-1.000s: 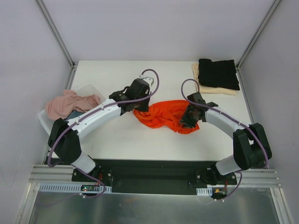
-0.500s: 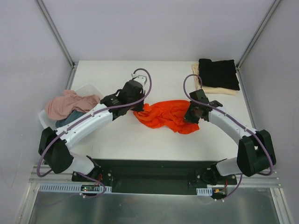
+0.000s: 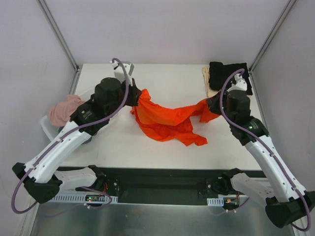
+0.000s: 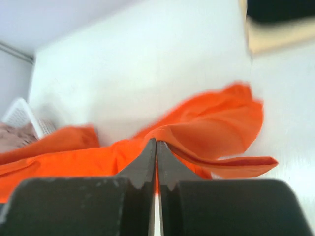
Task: Fold and stack the t-shirts
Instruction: Flatten out the tshirt
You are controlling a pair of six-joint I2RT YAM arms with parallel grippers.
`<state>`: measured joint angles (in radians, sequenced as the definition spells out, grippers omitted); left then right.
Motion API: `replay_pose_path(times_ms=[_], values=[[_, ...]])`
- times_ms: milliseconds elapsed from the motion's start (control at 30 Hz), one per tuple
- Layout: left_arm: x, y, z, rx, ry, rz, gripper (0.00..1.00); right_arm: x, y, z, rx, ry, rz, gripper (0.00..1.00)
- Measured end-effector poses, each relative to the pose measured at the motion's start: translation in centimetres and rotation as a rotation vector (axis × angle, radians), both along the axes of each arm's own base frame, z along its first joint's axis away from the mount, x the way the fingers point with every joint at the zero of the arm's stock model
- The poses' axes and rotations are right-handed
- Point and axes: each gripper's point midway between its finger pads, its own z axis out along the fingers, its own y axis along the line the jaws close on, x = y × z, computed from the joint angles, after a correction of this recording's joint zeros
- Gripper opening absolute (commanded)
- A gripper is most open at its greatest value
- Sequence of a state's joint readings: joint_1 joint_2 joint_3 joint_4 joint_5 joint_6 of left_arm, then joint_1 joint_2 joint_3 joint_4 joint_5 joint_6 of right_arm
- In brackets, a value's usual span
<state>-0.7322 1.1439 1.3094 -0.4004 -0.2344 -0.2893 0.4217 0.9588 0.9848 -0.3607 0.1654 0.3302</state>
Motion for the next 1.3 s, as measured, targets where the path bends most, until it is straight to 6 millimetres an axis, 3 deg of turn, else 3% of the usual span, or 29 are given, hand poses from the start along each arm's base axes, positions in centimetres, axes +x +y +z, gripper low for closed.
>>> replay_pose_path(times_ms=[67,167,300,400,467,567,700,800,867,967,1067,1100,1133,1167,1200,1233,1267,1300], values=[[-1.0,0.8,4.8,-0.064,-0.100,-0.017,0.00,0.1,-0.7,4.1,-0.006,-0.107,-0.013,0.01],[-2.8,1.9,9.9,-0.137,-0.212,-0.049,0.00,-0.7,-2.0,11.3,-0.003,-0.292,-0.031,0.01],[-7.4,3.8,19.4,-0.284,-0.413,-0.153,0.00,-4.3,-4.5,21.6,0.012,-0.554,-0.058,0.01],[-12.2,5.2,25.9,-0.396,-0.567,-0.272,0.00,-7.8,-6.2,28.0,0.027,-0.714,-0.064,0.01],[-15.0,5.9,28.5,-0.446,-0.637,-0.350,0.00,-10.5,-7.2,32.4,0.043,-0.830,-0.057,0.01],[-18.0,6.8,30.8,-0.498,-0.702,-0.426,0.00,-14.2,-8.3,36.7,0.053,-0.958,-0.038,0.01],[-18.5,6.7,31.1,-0.511,-0.702,-0.444,0.00,-17.8,-9.6,40.1,0.046,-1.073,-0.038,0.01],[-16.1,5.7,30.5,-0.495,-0.661,-0.395,0.00,-17.8,-10.4,40.9,0.013,-1.081,-0.073,0.01],[-13.1,5.0,29.6,-0.473,-0.618,-0.306,0.00,-16.1,-10.5,40.8,-0.024,-1.052,-0.115,0.01],[-7.0,3.8,26.6,-0.406,-0.528,-0.123,0.00,-11.3,-10.6,39.3,-0.118,-0.954,-0.205,0.01],[0.5,2.5,20.3,-0.265,-0.398,0.106,0.00,-3.7,-10.2,35.2,-0.272,-0.790,-0.295,0.01],[3.2,2.2,17.3,-0.196,-0.347,0.194,0.07,-0.8,-10.0,33.0,-0.327,-0.720,-0.306,0.01],[5.0,2.1,15.0,-0.141,-0.310,0.253,0.20,2.1,-9.7,30.4,-0.374,-0.648,-0.305,0.01],[7.4,1.9,11.6,-0.065,-0.253,0.318,0.40,4.4,-9.9,28.2,-0.406,-0.587,-0.308,0.02],[9.6,1.7,8.2,0.013,-0.194,0.369,0.54,7.5,-9.8,24.8,-0.440,-0.499,-0.299,0.07],[11.6,1.5,4.7,0.083,-0.133,0.400,0.90,10.2,-10.0,21.2,-0.463,-0.412,-0.291,0.32],[13.4,1.6,1.0,0.150,-0.063,0.429,0.99,12.9,-9.9,17.2,-0.478,-0.319,-0.262,0.47],[14.9,1.7,-2.5,0.212,0.009,0.446,0.99,15.2,-9.7,12.8,-0.487,-0.220,-0.226,0.62]])
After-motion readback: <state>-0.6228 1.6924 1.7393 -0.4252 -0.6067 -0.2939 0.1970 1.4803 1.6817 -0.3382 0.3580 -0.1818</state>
